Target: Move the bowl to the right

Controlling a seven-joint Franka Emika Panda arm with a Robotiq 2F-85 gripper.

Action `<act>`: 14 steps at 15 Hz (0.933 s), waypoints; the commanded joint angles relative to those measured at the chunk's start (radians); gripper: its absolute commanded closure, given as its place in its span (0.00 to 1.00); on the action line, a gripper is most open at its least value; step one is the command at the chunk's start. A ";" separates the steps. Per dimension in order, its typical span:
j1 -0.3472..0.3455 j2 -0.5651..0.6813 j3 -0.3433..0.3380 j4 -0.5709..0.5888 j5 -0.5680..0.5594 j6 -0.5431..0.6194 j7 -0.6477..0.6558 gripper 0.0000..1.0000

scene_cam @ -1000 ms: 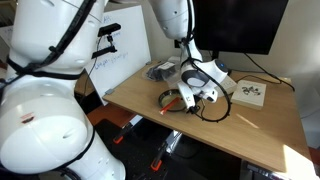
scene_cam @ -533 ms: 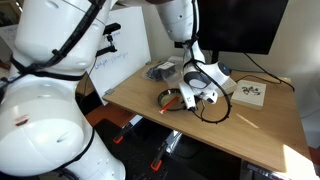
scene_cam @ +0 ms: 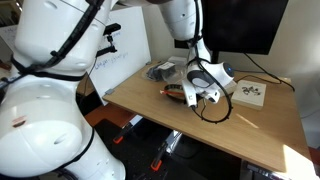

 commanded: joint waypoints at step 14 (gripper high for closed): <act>0.071 -0.207 -0.312 -0.406 1.069 0.201 -0.614 0.97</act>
